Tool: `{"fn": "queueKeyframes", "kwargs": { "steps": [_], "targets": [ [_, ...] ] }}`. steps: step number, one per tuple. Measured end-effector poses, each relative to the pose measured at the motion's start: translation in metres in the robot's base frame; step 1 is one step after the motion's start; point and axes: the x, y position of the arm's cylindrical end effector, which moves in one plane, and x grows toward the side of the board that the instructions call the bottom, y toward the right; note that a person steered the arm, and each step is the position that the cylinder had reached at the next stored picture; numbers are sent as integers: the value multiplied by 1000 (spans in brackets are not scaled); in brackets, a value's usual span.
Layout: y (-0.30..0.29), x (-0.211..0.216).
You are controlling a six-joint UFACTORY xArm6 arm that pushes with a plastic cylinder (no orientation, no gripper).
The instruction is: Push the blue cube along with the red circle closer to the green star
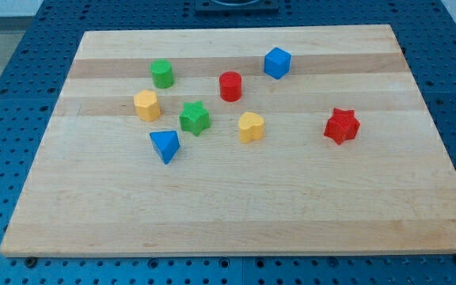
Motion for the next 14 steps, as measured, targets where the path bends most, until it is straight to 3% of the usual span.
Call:
{"fn": "queueKeyframes", "kwargs": {
  "steps": [3, 4, 6, 8, 11, 14],
  "targets": [
    [0, -2],
    [-10, -22],
    [-34, -182],
    [-126, -292],
    [-270, -304],
    [-345, -234]
  ]
}}
